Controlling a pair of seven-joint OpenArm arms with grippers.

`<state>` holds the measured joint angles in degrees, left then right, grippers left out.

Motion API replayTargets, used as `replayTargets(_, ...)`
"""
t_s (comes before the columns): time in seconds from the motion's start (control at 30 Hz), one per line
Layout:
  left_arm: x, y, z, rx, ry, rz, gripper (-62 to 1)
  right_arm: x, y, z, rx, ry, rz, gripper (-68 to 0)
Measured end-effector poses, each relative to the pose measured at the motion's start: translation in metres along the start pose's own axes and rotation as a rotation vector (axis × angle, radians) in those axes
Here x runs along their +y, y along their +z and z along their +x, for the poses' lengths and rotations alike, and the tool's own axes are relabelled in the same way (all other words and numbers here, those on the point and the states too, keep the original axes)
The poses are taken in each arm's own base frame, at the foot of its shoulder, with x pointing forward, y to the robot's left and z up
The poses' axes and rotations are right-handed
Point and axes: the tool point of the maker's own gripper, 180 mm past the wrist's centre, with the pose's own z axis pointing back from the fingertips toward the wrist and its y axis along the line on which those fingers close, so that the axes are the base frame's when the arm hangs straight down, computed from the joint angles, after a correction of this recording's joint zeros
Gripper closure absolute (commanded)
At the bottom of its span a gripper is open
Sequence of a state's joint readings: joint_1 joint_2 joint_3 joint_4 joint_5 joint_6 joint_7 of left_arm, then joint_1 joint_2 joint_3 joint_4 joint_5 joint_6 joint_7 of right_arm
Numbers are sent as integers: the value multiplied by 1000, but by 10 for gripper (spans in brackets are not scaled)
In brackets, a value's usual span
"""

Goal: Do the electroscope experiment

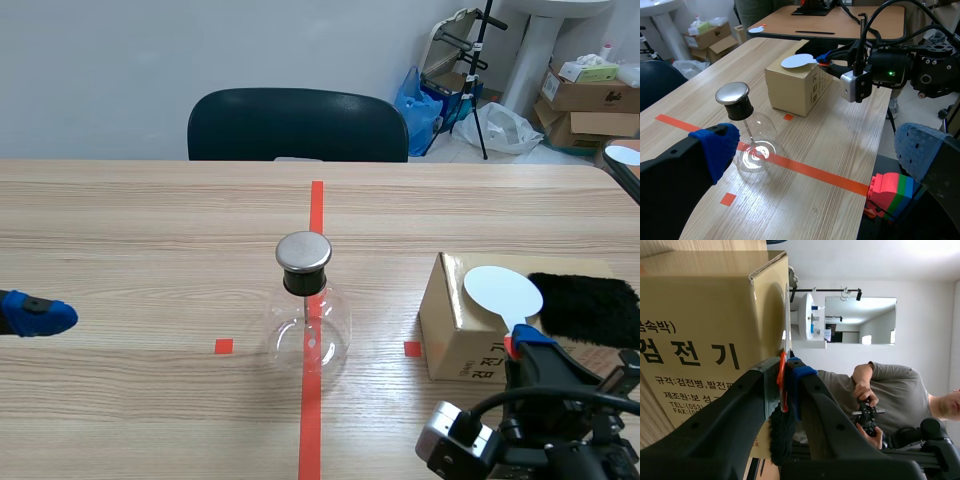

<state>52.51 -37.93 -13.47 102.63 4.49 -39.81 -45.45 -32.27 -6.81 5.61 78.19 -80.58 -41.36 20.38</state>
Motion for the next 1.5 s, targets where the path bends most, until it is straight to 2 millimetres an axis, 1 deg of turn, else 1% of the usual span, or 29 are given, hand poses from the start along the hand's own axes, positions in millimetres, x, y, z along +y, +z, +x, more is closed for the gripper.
replayTargets(0.1, 0, 0, 0, 0, 0, 0, -623, 1, 0, -4, 21, -1, 2, -10)
replayTargets(0.27, 0, 0, 0, 0, 0, 0, -623, 10, 4, -3, 22, -9, 29, -10)
replayTargets(0.43, 0, 0, 0, 1, 0, 0, -623, 10, 4, 0, 15, -13, 26, -10)
replayTargets(0.77, 0, 0, -1, 3, 0, 0, -623, 9, 3, 0, 21, -28, 22, -14)
replayTargets(0.8, 0, 0, -1, 3, 0, 0, -623, 9, 3, 0, 22, -29, 21, -36)
replayTargets(0.83, 0, 0, -1, 3, 0, 0, -623, 9, 3, 0, 21, -29, 21, -73)
replayTargets(0.87, 0, 0, -1, 3, 0, 0, -623, 9, 3, 0, 20, -30, 21, -123)
replayTargets(0.93, 0, 0, -1, 3, 0, 0, -623, 9, 3, 2, 14, -30, 21, -259)
replayTargets(0.97, 0, 0, -1, 3, 0, 0, -623, 9, 3, 2, 14, -30, 21, -317)
replayTargets(1.07, 0, 0, -1, 3, 0, 0, -623, 9, 3, 2, 14, -29, 21, -440)
replayTargets(1.2, 0, 0, -1, 3, 0, 0, -623, 8, 3, -1, 28, -45, 17, -646)
replayTargets(1.23, 0, 0, -1, 3, 0, 0, -623, 8, 3, -1, 31, -48, 16, -679)
replayTargets(1.5, 0, 0, -1, 3, 0, 0, -623, 8, 3, -2, 32, -49, 15, -679)
